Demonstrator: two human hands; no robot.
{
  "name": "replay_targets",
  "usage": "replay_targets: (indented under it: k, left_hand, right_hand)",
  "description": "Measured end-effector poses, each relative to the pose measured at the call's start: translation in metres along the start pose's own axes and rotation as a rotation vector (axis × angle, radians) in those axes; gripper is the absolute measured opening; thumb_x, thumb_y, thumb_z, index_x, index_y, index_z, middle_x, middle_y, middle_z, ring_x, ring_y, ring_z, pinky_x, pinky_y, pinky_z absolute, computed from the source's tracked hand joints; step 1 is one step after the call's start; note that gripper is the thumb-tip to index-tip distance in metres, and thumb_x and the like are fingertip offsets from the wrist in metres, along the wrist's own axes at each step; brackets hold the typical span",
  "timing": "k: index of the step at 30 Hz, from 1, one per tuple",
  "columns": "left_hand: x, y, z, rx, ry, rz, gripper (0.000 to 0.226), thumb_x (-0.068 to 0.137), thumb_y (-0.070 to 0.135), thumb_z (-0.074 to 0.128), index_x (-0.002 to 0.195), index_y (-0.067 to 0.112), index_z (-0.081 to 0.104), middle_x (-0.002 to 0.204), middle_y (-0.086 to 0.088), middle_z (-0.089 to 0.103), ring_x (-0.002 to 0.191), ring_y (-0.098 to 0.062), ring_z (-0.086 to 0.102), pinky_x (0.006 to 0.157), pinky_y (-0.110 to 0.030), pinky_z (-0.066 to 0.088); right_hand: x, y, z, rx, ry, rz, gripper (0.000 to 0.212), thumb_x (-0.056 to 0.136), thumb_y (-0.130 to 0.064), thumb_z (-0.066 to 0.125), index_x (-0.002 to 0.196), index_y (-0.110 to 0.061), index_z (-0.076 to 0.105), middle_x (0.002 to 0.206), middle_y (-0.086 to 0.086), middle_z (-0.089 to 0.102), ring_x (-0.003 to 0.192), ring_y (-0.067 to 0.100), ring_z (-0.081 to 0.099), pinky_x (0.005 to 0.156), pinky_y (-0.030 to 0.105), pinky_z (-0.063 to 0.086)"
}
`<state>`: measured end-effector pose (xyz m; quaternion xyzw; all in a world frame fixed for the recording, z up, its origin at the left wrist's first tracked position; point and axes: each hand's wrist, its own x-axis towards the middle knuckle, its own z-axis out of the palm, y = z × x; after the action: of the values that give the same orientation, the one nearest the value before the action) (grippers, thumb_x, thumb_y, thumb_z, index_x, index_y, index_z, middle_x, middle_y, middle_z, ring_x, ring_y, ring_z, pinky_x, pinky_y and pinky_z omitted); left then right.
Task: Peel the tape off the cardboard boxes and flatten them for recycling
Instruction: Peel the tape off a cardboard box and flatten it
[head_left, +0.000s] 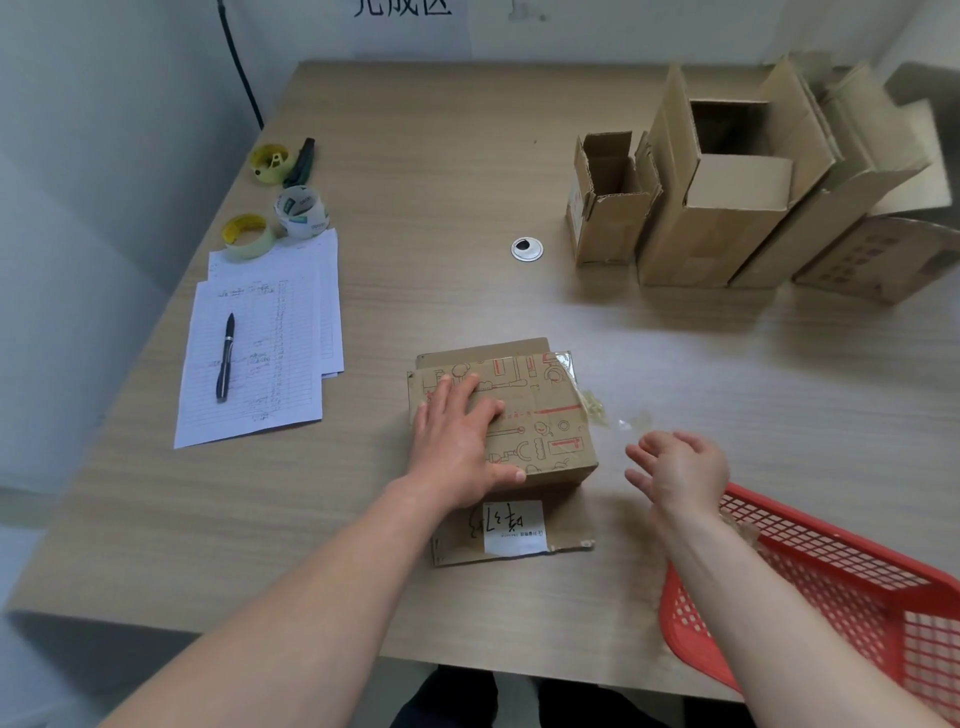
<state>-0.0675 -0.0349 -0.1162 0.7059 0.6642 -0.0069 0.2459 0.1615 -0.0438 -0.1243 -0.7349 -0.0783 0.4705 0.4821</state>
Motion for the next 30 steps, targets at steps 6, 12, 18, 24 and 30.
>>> replay_targets:
  k: [6,12,18,24,30]
  left_hand:
    - [0.001,-0.001,-0.001,0.027,-0.003,0.011,0.092,0.070,0.066,0.076,0.147,0.036,0.034,0.165,0.004,0.002,0.152,-0.026,-0.011,0.124,-0.051,0.000]
    - [0.005,-0.014,-0.019,0.086,-0.076,0.073,0.092,0.068,0.060,0.080,0.146,0.036,0.036,0.166,0.006,0.003,0.153,-0.023,-0.008,0.124,-0.050,0.002]
    - [0.012,-0.015,-0.035,0.030,-0.124,0.012,0.113,0.052,0.060,0.088,0.147,0.031,0.035,0.160,0.003,0.016,0.149,-0.021,0.005,0.120,-0.055,0.018]
    - [0.007,0.002,-0.018,0.057,-0.137,-0.042,0.120,0.053,0.058,0.090,0.150,0.036,0.022,0.162,0.003,-0.004,0.149,-0.033,-0.022,0.119,-0.065,0.000]
    - [0.008,0.000,-0.017,0.028,-0.144,-0.054,0.121,0.054,0.056,0.090,0.151,0.039,0.020,0.163,0.004,-0.007,0.149,-0.030,-0.026,0.119,-0.063,-0.005]
  right_hand:
    - [-0.004,0.005,0.007,-0.264,-0.350,-0.306,0.073,0.080,0.004,0.075,0.142,-0.021,0.046,0.132,0.003,0.053,0.113,0.019,0.060,0.090,0.037,0.054]
    - [0.004,0.003,0.022,-0.633,-0.445,-0.504,0.035,0.086,-0.009,0.075,0.119,-0.018,0.071,0.104,-0.008,0.072,0.087,0.008,0.068,0.079,0.027,0.058]
    - [-0.001,0.015,0.017,-0.701,-0.754,-0.463,0.013,0.086,-0.010,0.077,0.085,-0.023,0.074,0.085,-0.002,0.075,0.081,0.007,0.068,0.082,0.025,0.055]
    - [0.006,0.005,0.021,-0.577,-0.755,-0.253,0.015,0.091,-0.004,0.067,0.083,-0.015,0.074,0.067,-0.005,0.064,0.060,0.009,0.051,0.055,0.029,0.049]
    - [-0.005,0.025,0.030,-0.187,-0.508,0.045,0.015,0.093,-0.004,0.066,0.104,-0.011,0.060,0.075,0.009,0.059,0.053,0.013,0.055,0.044,0.023,0.048]
